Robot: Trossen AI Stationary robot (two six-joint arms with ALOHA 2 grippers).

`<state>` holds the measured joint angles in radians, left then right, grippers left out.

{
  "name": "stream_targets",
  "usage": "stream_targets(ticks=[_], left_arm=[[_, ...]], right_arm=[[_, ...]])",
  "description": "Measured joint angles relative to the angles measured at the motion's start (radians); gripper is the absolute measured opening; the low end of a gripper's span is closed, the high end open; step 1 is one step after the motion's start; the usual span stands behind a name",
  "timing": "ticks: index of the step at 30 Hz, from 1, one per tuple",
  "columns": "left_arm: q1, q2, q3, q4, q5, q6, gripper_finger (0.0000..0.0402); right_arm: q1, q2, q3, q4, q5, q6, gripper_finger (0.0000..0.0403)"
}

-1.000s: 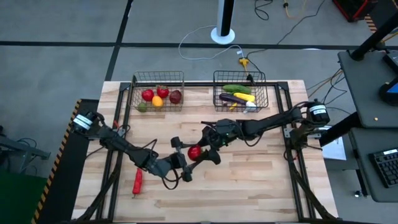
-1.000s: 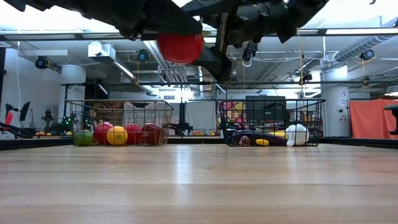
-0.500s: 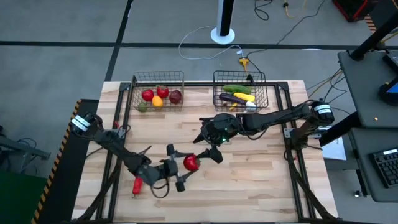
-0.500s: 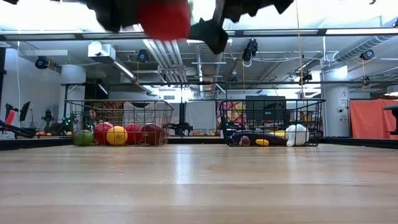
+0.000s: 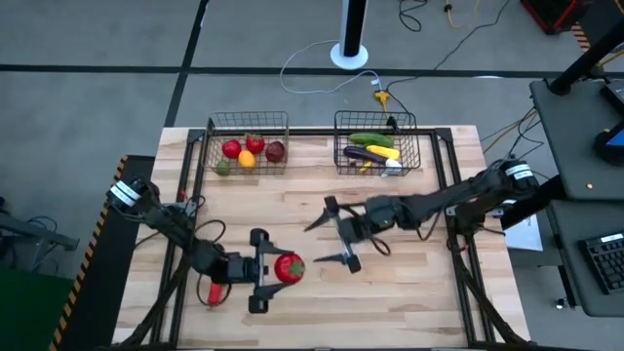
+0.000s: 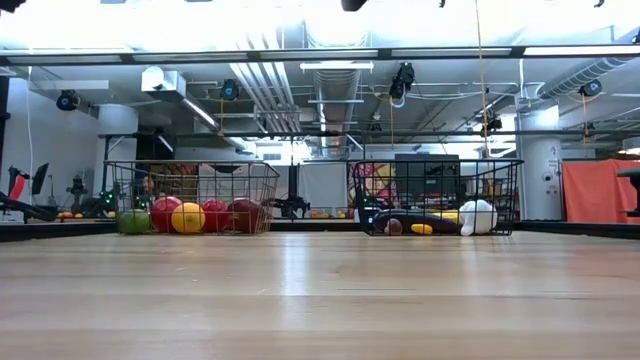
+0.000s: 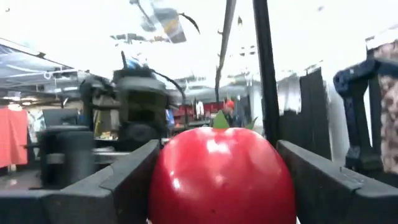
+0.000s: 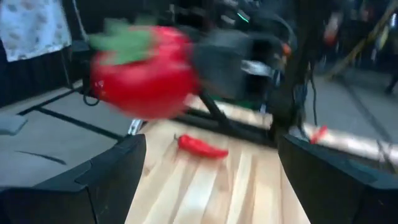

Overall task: Sort produce into baskets
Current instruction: Put the tomato into the left wire basket

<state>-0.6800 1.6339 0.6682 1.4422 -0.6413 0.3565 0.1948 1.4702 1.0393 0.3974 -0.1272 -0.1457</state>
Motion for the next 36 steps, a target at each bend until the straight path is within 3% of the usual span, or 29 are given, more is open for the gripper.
stream_targets(ticks=[3,6,12,20,26,36], left_arm=[[0.001,0.001,-0.045,0.119,0.076,-0.002,0.0282],[-0.001,-0.009,-0.058,0.124,0.143,-0.027,0.0283],[0.005,-0.01,-0.022,0.127,0.122,-0.056,0.0283],[0.011,-0.015,0.051,0.128,-0.06,-0.095,0.0283],[0.017,-0.015,0.071,0.128,-0.112,-0.144,0.0283],[0.034,-0.017,0.072,0.128,-0.112,-0.194,0.0284]], right_arm=[[0.039,0.006,-0.061,0.135,0.044,-0.08,0.0357],[0.073,0.021,-0.104,0.282,0.108,-0.159,0.0357],[0.151,0.058,-0.102,0.364,0.258,-0.409,0.0357],[0.244,0.095,0.0,0.38,0.505,-0.909,0.0347],[0.241,0.148,0.068,0.368,0.528,-1.065,0.0332],[0.238,0.181,0.139,0.364,0.544,-1.129,0.0325]])
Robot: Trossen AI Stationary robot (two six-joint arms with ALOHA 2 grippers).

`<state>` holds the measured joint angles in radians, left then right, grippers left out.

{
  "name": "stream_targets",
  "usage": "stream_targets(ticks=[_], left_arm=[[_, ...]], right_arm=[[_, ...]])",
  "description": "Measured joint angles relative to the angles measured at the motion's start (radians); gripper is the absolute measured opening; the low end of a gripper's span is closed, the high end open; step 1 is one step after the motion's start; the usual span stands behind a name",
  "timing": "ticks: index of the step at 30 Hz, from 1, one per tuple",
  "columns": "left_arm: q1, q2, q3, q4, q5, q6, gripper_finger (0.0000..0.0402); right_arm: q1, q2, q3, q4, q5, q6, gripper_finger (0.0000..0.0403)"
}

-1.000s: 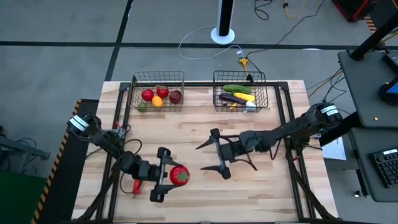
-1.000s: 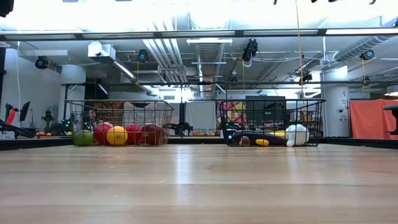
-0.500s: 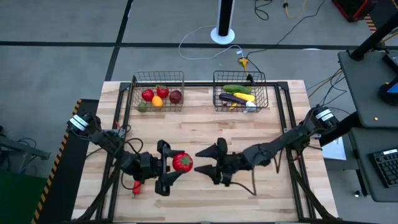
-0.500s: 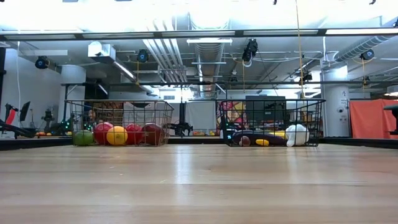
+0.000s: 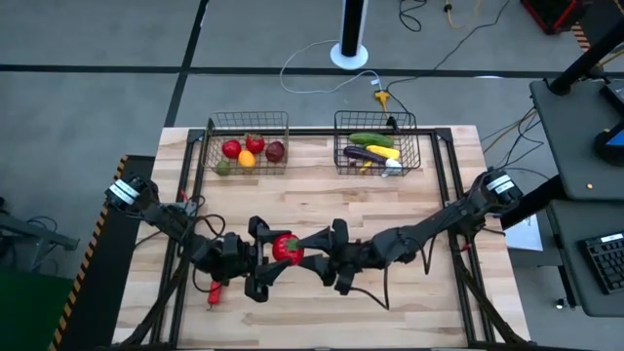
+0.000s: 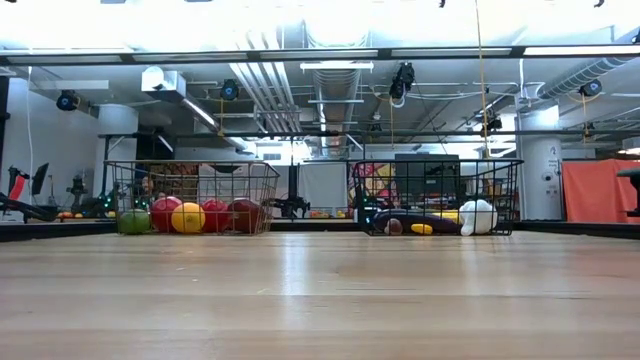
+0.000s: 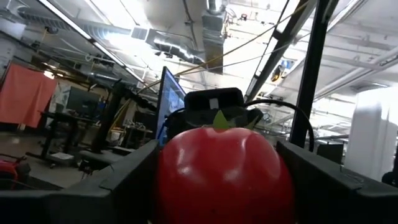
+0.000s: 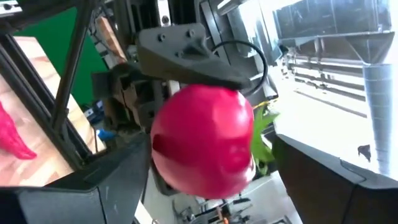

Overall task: Sort produce into baskets
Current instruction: Put the tomato into the left wire basket

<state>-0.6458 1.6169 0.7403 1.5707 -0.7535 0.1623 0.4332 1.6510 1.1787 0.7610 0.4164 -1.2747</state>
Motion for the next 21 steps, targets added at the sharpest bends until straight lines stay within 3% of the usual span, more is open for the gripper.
stream_targets(ticks=[15,21], left_arm=[[0.029,-0.001,0.0,0.0,0.019,-0.025,0.0292],[0.029,-0.001,0.0,0.001,-0.068,-0.062,0.0318]], right_arm=[[-0.041,0.022,0.028,-0.004,0.001,-0.001,0.0324],[-0.043,0.023,0.027,-0.009,0.008,-0.001,0.0294]])
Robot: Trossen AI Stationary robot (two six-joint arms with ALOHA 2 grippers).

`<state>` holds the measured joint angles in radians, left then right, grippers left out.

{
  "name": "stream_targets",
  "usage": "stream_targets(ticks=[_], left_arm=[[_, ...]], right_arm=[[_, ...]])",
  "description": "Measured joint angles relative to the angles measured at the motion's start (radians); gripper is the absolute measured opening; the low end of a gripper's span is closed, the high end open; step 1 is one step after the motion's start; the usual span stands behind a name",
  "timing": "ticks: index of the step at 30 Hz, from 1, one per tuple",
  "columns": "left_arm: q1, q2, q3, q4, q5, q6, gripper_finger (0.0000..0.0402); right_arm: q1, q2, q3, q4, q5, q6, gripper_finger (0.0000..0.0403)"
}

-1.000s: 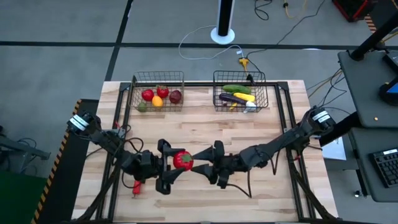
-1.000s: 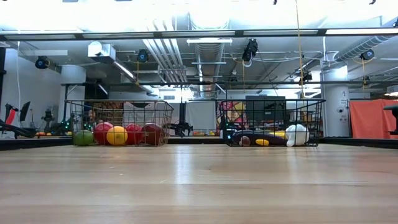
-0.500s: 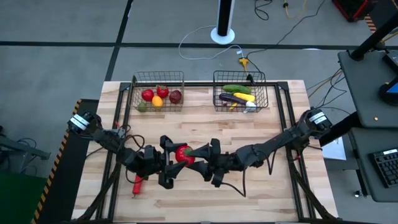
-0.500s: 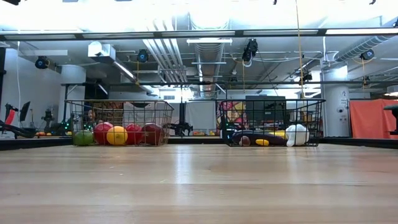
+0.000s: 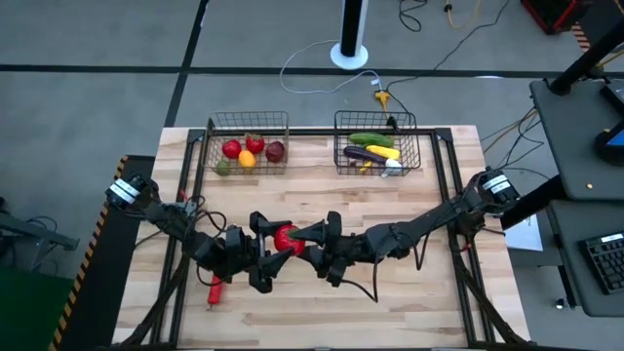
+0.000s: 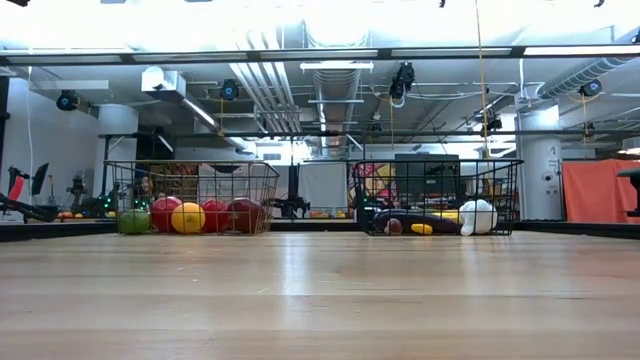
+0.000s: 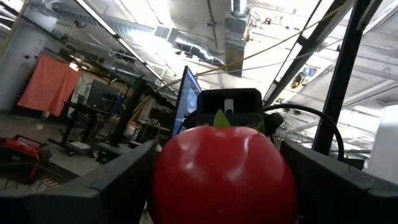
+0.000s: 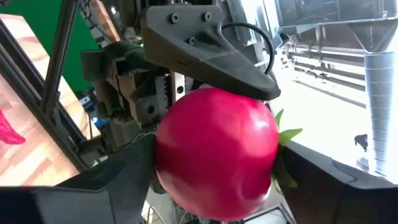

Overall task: Sort produce into baskets
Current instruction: Put the tomato into the left wire basket

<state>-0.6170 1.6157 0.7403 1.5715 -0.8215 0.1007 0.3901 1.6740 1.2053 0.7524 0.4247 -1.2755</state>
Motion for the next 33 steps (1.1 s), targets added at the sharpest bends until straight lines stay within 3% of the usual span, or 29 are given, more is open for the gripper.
stream_targets(ticks=[5,9,17,21,23,26,33], left_arm=[[-0.005,0.0,0.0,0.0,-0.006,0.04,0.034],[-0.017,0.0,-0.003,-0.001,-0.03,0.133,0.0347],[-0.037,-0.013,-0.005,-0.038,-0.309,0.359,0.0347],[-0.072,-0.014,-0.005,-0.058,-0.44,0.367,0.0348],[-0.096,-0.014,-0.005,-0.074,-0.556,0.368,0.0348],[-0.137,-0.014,-0.006,-0.08,-0.745,0.392,0.0348],[-0.239,-0.014,-0.017,-0.079,-0.75,0.412,0.0348]], right_arm=[[0.0,0.0,0.0,0.006,0.0,0.0,0.0252],[0.0,0.0,0.0,0.016,0.032,0.029,0.0246],[-0.039,-0.008,0.001,0.098,0.204,0.1,0.0258],[-0.099,-0.033,0.003,0.096,0.216,0.158,0.0255],[-0.143,-0.046,0.015,0.07,0.209,0.221,0.0255],[-0.218,-0.063,0.063,-0.061,0.166,0.378,0.0255],[-0.47,0.002,0.333,-0.647,-0.138,0.979,0.0255]])
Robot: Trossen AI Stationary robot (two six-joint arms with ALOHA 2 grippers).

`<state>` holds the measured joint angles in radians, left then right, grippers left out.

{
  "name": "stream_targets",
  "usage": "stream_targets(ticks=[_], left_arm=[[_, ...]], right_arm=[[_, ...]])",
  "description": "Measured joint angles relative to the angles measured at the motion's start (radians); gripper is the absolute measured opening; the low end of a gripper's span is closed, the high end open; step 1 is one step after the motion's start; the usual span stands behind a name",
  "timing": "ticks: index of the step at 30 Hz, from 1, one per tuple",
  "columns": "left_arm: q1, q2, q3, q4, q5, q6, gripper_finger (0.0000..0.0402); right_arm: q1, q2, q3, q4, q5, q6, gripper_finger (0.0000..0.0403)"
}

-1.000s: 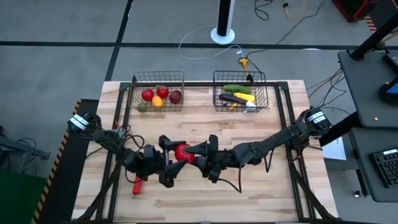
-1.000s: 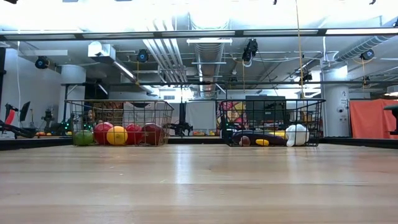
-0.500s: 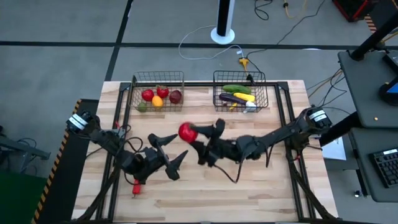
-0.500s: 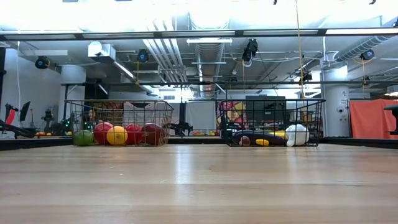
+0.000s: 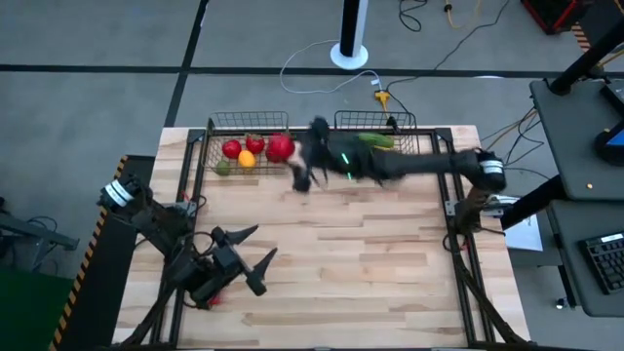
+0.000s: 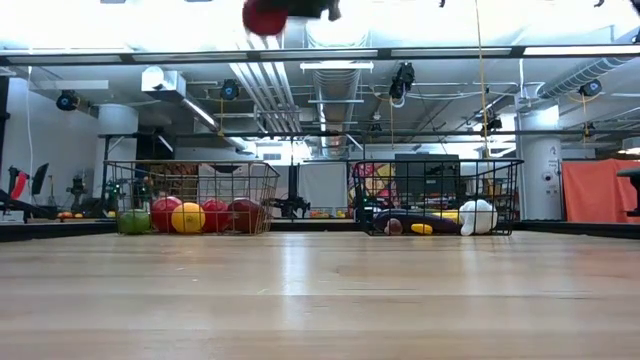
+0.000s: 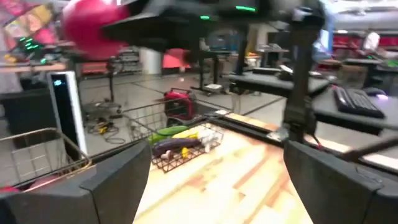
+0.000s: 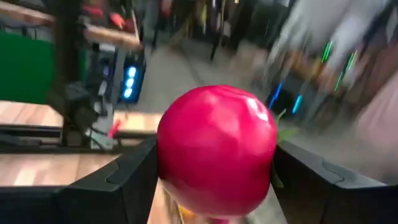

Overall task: Sort produce into baskets
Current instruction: Put the tomato into the left wire basket

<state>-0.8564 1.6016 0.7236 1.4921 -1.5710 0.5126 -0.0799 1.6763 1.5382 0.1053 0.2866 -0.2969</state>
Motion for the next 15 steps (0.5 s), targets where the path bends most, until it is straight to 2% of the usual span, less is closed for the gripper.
stream_targets(ticks=[4,8,10,15], left_arm=[[-0.056,-0.001,0.001,-0.013,0.013,0.05,0.0348],[-0.088,0.0,0.001,-0.027,0.014,0.079,0.0348],[-0.095,0.0,0.001,-0.03,0.013,0.089,0.0348],[-0.102,0.0,0.001,-0.03,0.002,0.107,0.0348]], right_arm=[[-0.157,0.115,0.204,-0.279,-0.189,0.22,0.0255],[-0.262,0.288,0.411,-0.442,-0.398,0.308,0.0255],[-0.291,0.379,0.514,-0.512,-0.441,0.306,0.0256],[-0.336,0.572,0.754,-0.646,-0.444,0.271,0.0256]])
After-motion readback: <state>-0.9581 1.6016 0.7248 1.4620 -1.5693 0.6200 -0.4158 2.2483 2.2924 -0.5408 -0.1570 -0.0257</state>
